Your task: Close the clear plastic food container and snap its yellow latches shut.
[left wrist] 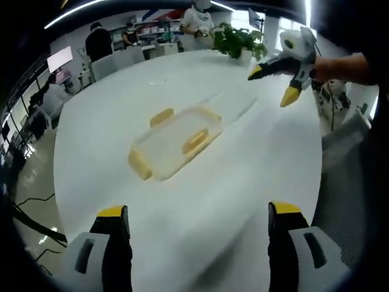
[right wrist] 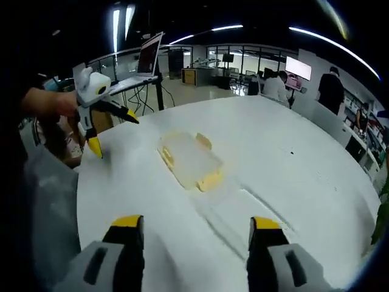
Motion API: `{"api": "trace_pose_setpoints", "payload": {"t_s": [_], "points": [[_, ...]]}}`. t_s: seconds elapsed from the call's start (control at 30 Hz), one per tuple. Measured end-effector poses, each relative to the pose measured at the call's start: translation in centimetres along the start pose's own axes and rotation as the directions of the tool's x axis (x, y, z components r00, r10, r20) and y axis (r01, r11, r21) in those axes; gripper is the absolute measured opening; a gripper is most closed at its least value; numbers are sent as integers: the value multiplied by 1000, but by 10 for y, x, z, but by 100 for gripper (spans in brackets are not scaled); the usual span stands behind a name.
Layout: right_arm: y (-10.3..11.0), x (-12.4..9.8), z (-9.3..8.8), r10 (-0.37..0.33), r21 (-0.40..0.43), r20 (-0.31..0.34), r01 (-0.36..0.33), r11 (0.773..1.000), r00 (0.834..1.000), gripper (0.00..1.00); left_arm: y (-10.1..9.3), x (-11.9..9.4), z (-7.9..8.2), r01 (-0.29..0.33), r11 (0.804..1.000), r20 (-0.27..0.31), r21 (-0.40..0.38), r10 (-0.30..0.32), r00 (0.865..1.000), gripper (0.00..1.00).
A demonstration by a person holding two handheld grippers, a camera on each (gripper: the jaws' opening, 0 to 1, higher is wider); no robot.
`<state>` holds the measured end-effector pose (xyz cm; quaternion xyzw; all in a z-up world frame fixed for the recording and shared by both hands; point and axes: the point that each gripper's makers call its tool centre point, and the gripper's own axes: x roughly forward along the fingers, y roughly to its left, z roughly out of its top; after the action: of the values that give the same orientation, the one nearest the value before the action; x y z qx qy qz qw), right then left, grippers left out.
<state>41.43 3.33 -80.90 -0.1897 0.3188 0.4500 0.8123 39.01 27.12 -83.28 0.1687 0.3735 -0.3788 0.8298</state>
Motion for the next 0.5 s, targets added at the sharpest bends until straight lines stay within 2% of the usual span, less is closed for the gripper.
{"api": "trace_pose_setpoints", "payload": {"t_s": [0.03,0.07,0.1,0.13,0.17,0.2,0.27,0.3,0.4,0.43,0.5], "points": [[-3,1,3,-13,2,3,13,1000,1000,62,1,-1,1,-2,1000,0,0,2,1000,79],[-5,4,7,-18,13,15,18,1000,1000,74,4,-1,2,-3,1000,0,-10,3,1000,79],[-4,7,12,-10,36,40,8,999,999,86,5,0,2,-4,999,1,-36,4,1000,83],[-1,8,13,19,37,36,-21,999,999,84,6,0,4,-1,999,9,-54,1,1000,89],[0,9,12,35,18,19,-35,999,999,73,7,0,6,2,998,20,-60,0,1000,89],[-6,9,11,2,-31,2,-2,1000,1000,69,7,-1,6,1,999,19,-54,0,1000,86],[-4,15,16,18,0,19,-18,1000,1000,80,11,0,5,-18,999,12,-43,18,1000,84],[0,17,20,51,23,33,-51,998,998,79,12,1,5,-12,999,12,-47,13,1000,85],[-4,22,23,29,-22,21,-29,999,999,79,14,4,5,-18,998,6,-52,18,1000,87],[-2,22,24,41,-34,18,-41,999,999,75,15,5,5,-20,998,6,-60,20,1000,91],[-6,23,34,23,-69,54,-20,997,998,76,13,7,8,-13,998,25,-64,15,1000,98]]}}
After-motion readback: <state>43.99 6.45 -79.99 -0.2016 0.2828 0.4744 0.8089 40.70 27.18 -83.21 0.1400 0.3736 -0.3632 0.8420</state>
